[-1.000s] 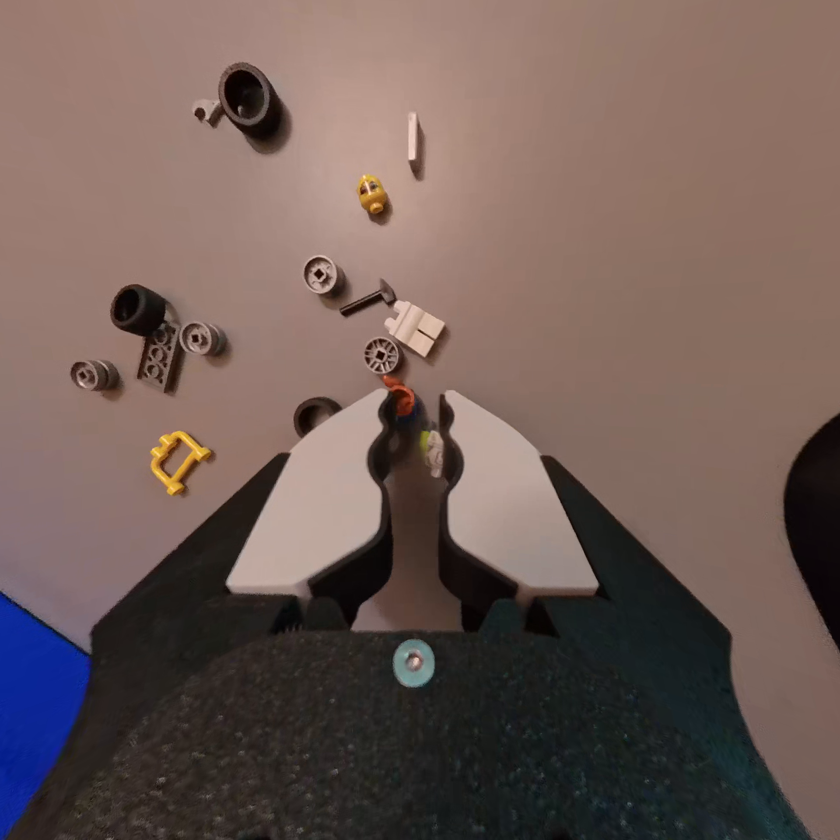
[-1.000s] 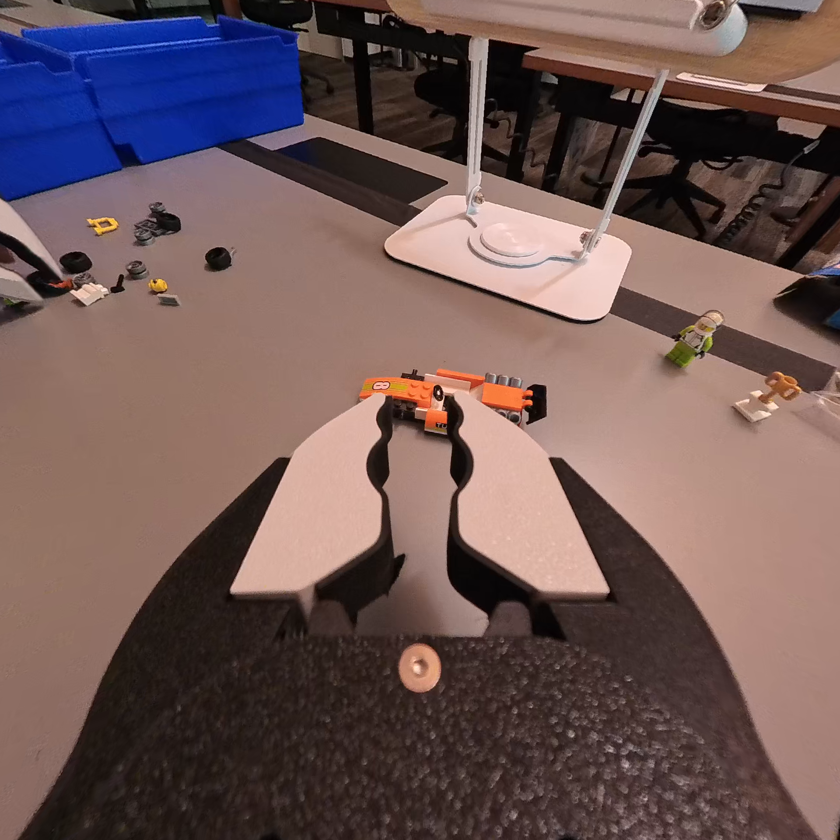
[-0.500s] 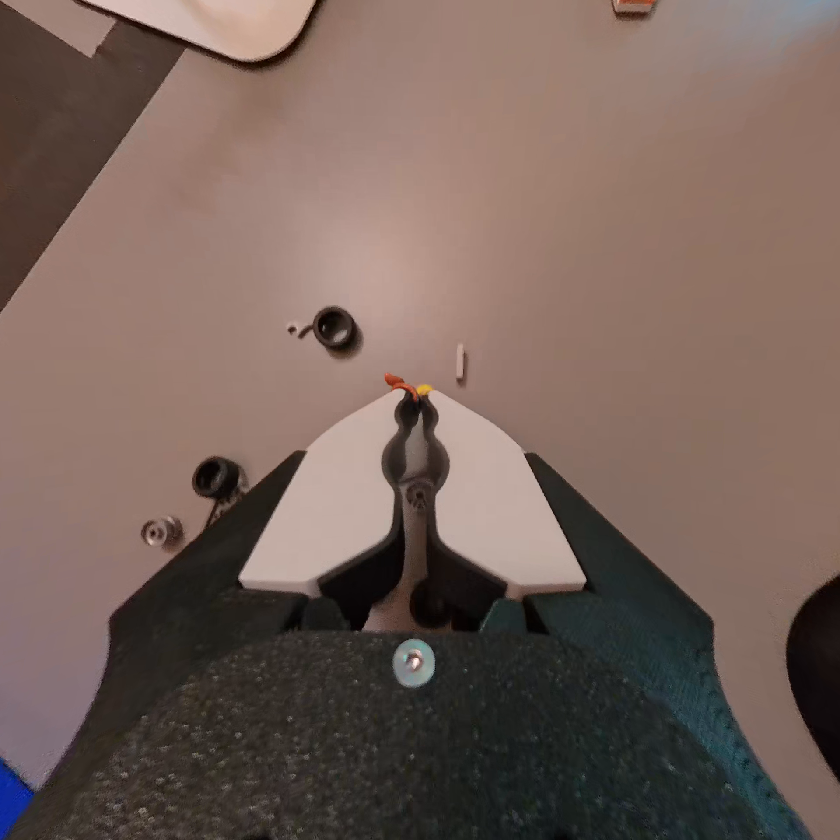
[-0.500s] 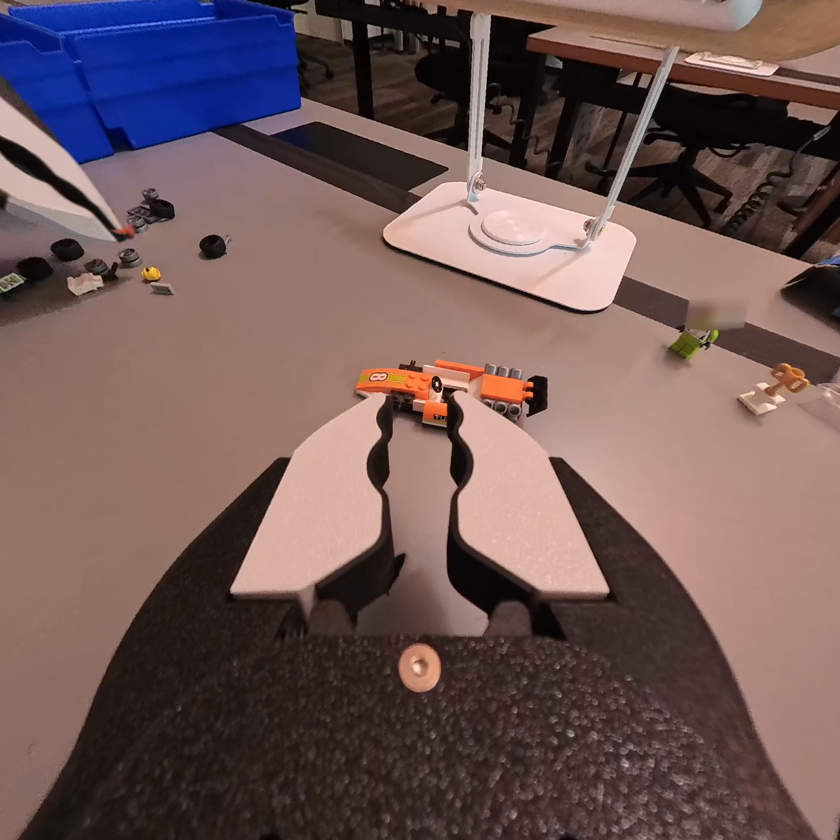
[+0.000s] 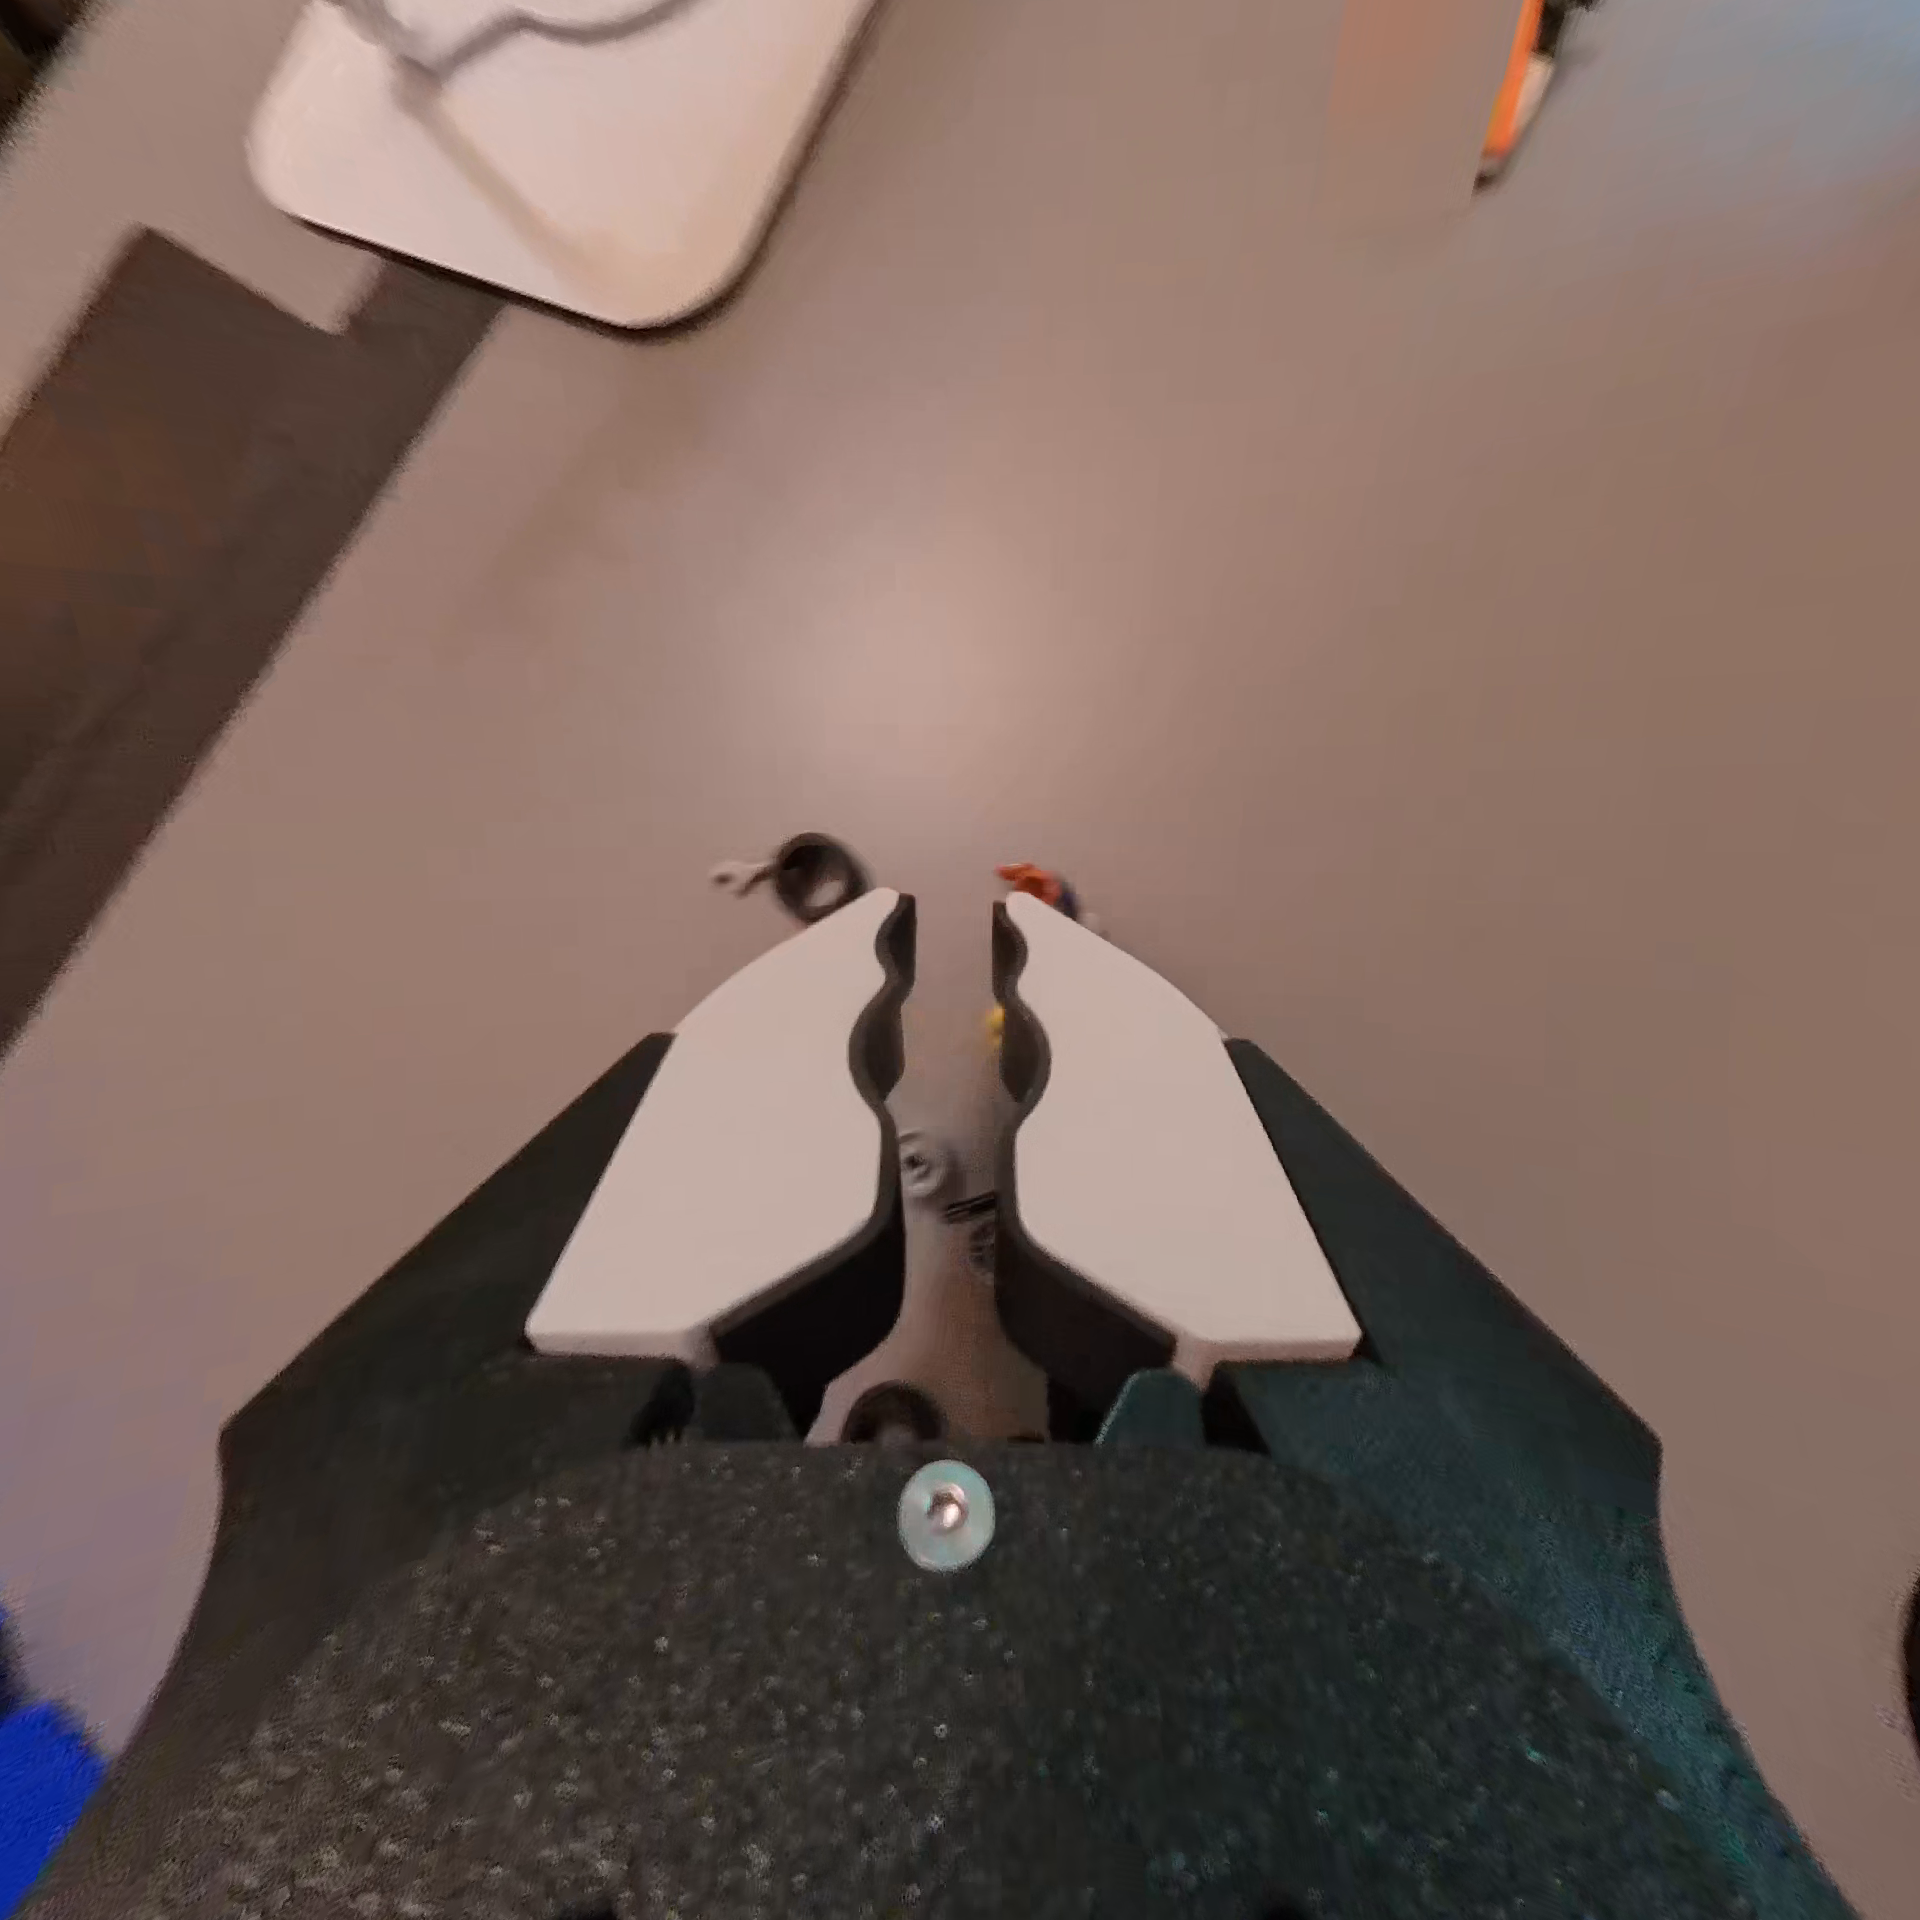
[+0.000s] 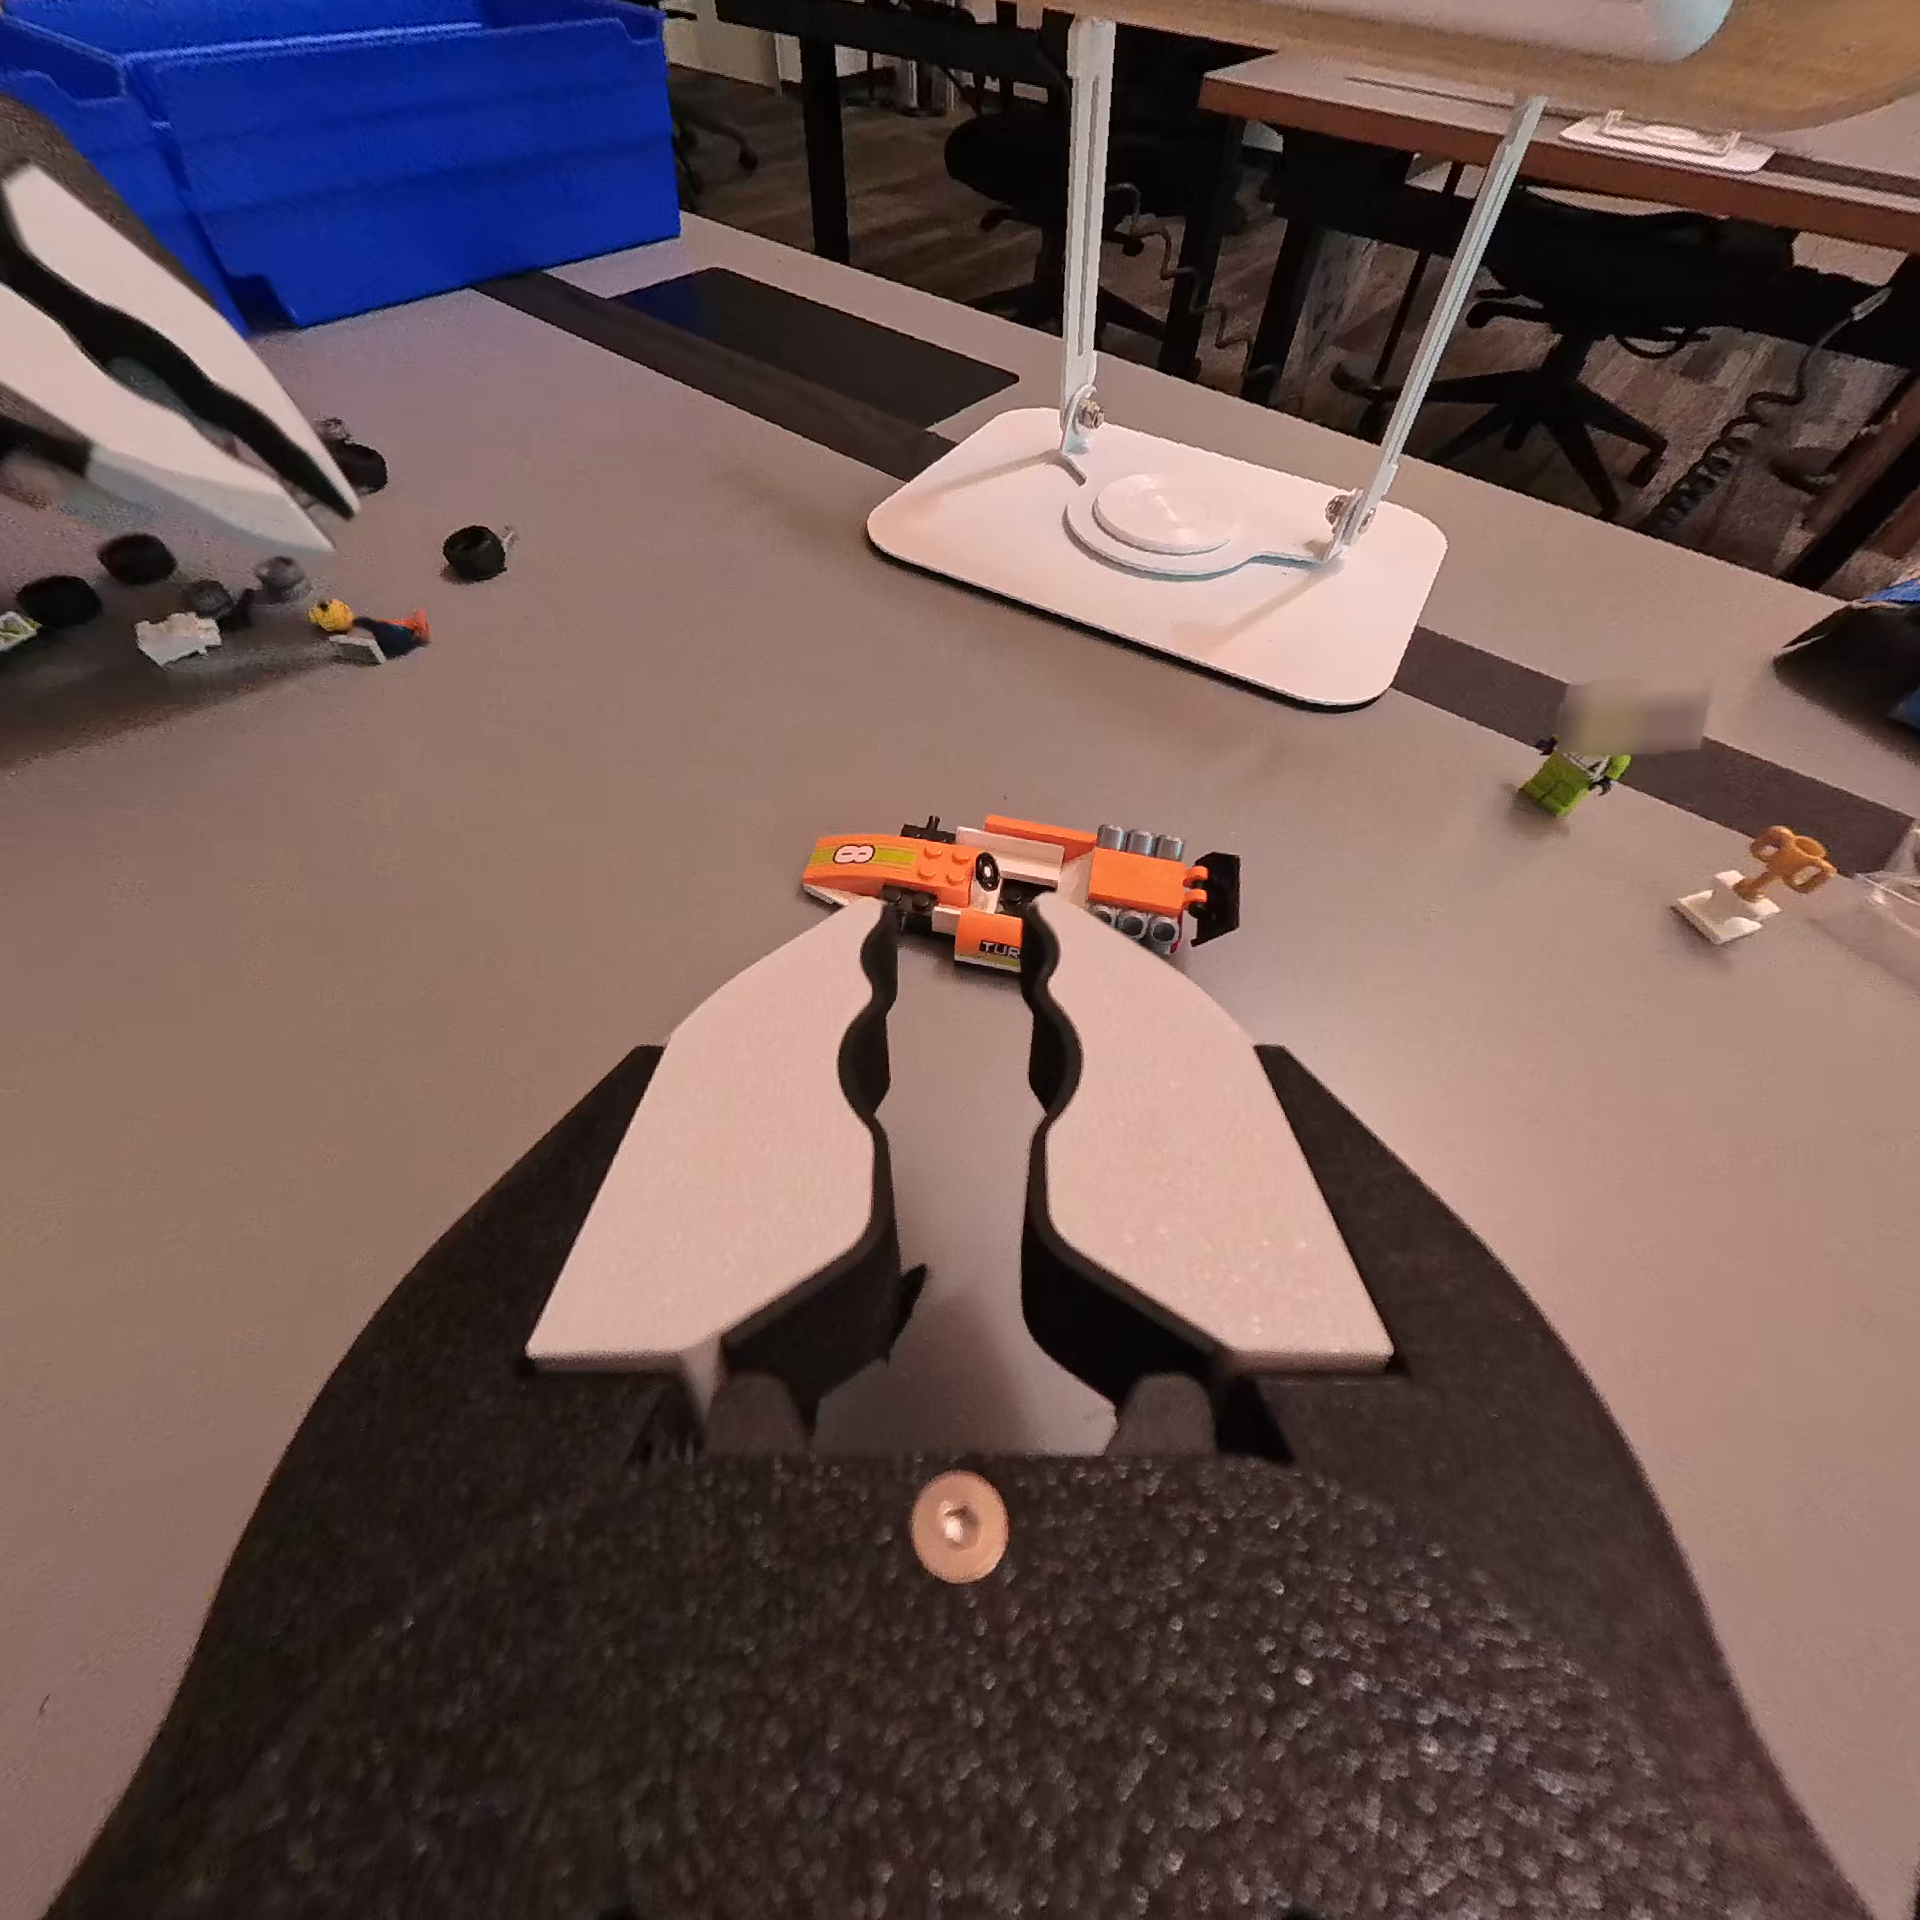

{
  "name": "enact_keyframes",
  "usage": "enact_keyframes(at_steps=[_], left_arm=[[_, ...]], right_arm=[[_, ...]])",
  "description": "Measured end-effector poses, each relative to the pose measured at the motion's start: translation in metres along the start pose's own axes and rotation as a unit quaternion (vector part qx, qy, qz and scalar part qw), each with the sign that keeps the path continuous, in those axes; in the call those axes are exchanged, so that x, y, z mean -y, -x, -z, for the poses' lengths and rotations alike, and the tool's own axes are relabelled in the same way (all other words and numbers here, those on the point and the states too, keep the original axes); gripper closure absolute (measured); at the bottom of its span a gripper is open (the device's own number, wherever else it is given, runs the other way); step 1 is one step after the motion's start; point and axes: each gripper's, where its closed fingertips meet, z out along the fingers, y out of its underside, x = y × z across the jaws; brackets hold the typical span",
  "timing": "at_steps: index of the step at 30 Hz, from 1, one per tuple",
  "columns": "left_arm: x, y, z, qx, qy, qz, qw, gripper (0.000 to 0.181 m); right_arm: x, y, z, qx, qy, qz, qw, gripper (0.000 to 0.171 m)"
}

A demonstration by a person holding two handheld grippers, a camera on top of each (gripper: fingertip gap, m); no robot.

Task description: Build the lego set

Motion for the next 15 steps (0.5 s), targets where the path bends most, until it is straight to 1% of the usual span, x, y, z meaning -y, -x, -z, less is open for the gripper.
enact_keyframes(at_steps=[3,5,6,9,12,15], left_arm=[[0.0,0.041,0.029,0.078,-0.022,0.02,0.997,0.17],[-0.009,0.068,0.048,0.111,-0.021,0.046,0.992,0.17],[-0.017,0.077,0.055,0.115,-0.013,0.053,0.992,0.17],[-0.049,0.09,0.061,0.096,0.036,0.052,0.993,0.168],[-0.077,0.085,0.054,0.048,0.07,0.054,0.995,0.166],[-0.096,0.08,0.044,0.026,0.087,0.055,0.994,0.164]], right_arm=[[0.0,-0.001,0.001,-0.002,-0.001,-0.002,1.0,0.149],[0.001,-0.001,0.001,-0.002,-0.002,-0.003,1.0,0.149],[0.001,-0.001,0.001,-0.001,-0.002,-0.002,1.0,0.149],[0.0,0.001,0.0,0.002,0.0,0.0,1.0,0.149],[-0.004,0.002,-0.002,0.002,0.007,0.001,1.0,0.149],[-0.008,0.001,-0.004,0.001,0.014,-0.001,1.0,0.149]])
